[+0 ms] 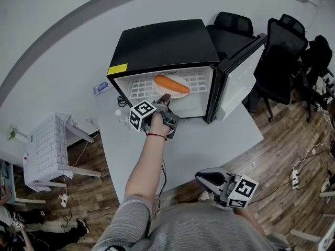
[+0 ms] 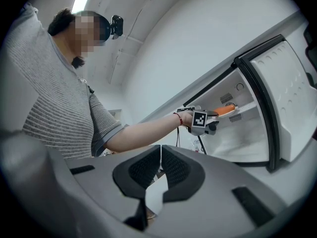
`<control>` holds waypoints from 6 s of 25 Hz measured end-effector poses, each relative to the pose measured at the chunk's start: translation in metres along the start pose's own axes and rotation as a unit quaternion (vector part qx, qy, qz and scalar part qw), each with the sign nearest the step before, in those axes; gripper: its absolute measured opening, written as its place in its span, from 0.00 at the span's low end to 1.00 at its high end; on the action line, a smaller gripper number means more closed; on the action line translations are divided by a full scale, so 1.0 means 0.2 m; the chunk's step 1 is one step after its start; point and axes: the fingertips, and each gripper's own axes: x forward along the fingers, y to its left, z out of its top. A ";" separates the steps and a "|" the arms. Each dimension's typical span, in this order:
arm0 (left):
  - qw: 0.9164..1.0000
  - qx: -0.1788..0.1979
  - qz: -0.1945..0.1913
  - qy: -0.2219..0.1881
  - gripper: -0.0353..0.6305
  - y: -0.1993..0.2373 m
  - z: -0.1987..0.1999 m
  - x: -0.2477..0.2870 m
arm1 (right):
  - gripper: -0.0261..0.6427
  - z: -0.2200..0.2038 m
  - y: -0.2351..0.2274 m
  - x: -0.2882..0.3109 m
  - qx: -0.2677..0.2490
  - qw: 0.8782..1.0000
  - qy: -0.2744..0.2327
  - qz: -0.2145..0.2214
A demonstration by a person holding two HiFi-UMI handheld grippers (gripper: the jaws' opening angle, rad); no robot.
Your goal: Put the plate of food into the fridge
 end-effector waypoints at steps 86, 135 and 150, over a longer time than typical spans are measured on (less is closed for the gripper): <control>0.962 0.225 -0.122 0.099 0.07 0.22 -0.61 -1.21 | 0.06 -0.19 0.32 0.20 -0.026 0.999 0.019 -0.014; 0.820 0.513 -0.199 0.157 0.07 0.20 -1.03 -1.37 | 0.06 -0.19 0.29 0.18 -0.063 0.997 0.029 -0.031; 0.819 0.512 -0.197 0.169 0.07 0.21 -1.05 -1.36 | 0.06 -0.20 0.27 0.16 -0.062 0.997 0.029 -0.040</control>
